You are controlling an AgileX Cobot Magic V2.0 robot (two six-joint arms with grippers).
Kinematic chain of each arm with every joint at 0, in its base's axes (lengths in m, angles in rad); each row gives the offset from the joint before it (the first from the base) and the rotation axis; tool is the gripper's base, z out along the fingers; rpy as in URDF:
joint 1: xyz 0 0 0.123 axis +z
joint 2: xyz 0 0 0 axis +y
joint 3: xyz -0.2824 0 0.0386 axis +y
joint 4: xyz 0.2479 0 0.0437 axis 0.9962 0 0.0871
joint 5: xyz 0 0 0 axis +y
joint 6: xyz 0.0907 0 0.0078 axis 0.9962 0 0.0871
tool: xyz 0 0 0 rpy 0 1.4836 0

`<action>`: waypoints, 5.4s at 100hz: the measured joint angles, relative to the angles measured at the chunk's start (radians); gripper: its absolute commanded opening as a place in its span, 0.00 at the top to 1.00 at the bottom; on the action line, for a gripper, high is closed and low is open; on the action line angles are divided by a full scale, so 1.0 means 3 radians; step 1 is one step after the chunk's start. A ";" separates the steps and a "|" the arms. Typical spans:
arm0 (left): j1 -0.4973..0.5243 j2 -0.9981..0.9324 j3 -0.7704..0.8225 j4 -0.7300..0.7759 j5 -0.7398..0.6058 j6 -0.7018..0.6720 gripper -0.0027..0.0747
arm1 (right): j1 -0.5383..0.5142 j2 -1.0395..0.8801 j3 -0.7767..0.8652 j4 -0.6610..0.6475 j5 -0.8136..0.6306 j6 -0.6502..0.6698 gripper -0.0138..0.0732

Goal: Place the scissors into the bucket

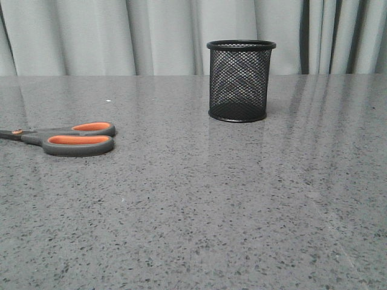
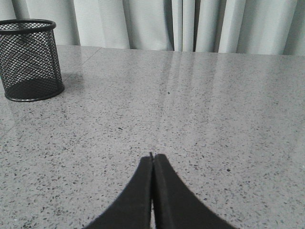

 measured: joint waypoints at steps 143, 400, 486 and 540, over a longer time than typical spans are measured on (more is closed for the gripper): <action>0.0000 0.0000 0.0000 -0.0401 -0.0011 0.0000 0.99 | 0.0000 0.0000 0.0000 0.0611 -0.0199 0.0000 0.90; -0.0373 0.4956 -0.4357 -0.0686 0.3614 0.4400 0.42 | 0.0000 0.2387 -0.2407 0.1160 0.1993 -0.0273 0.34; -0.0822 0.5806 -0.4537 -0.0205 0.3537 0.4648 0.42 | 0.0000 0.2387 -0.2407 0.1157 0.2030 -0.0287 0.34; -0.0822 0.5923 -0.4606 -0.0262 0.3821 0.4707 0.93 | 0.0000 0.2387 -0.2407 0.1157 0.2051 -0.0287 0.34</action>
